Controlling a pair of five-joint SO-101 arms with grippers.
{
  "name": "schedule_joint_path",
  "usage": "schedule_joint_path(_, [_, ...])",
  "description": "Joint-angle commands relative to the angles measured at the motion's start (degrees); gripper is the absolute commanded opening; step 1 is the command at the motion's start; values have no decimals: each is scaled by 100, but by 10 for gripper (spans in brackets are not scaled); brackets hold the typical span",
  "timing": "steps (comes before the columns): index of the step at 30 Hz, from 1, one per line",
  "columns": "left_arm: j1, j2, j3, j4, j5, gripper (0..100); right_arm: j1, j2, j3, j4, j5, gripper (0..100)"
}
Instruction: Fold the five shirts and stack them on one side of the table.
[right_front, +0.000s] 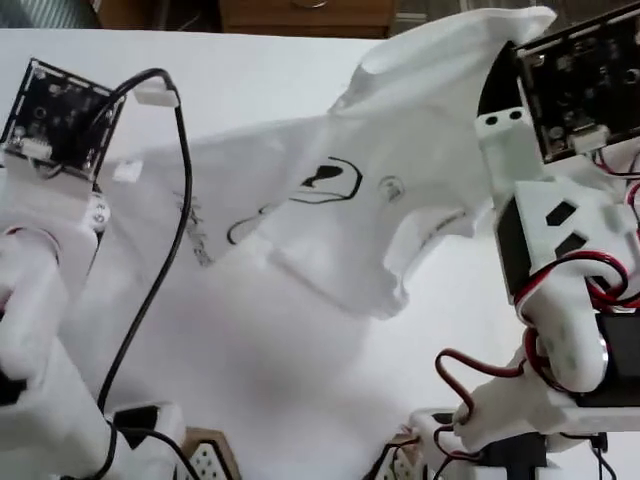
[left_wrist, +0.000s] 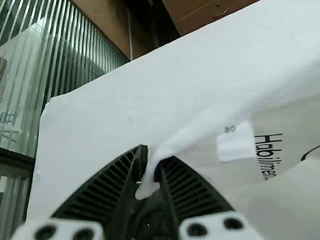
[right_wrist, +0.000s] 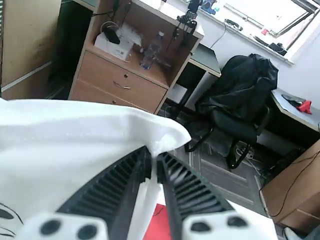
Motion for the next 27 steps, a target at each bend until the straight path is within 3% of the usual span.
schedule_joint_path(1, [167, 255, -207, -105, -149, 27, 101, -48, -88, -180, -281, 20])
schedule_joint_path(9, [185, 343, -215, -1073, -114, 27, 127, -40, -79, -857, -826, 20])
schedule_joint_path(13, [229, 343, -453, -1029, 79, 27, 110, -48, -79, -980, -826, 20])
schedule_joint_path(21, [1327, 396, -1103, -1020, 932, 27, 92, -57, 431, -743, -1389, 20])
schedule_joint_path(27, [1257, 369, -1112, -1020, 923, 27, 119, -57, 607, -760, -1380, 20])
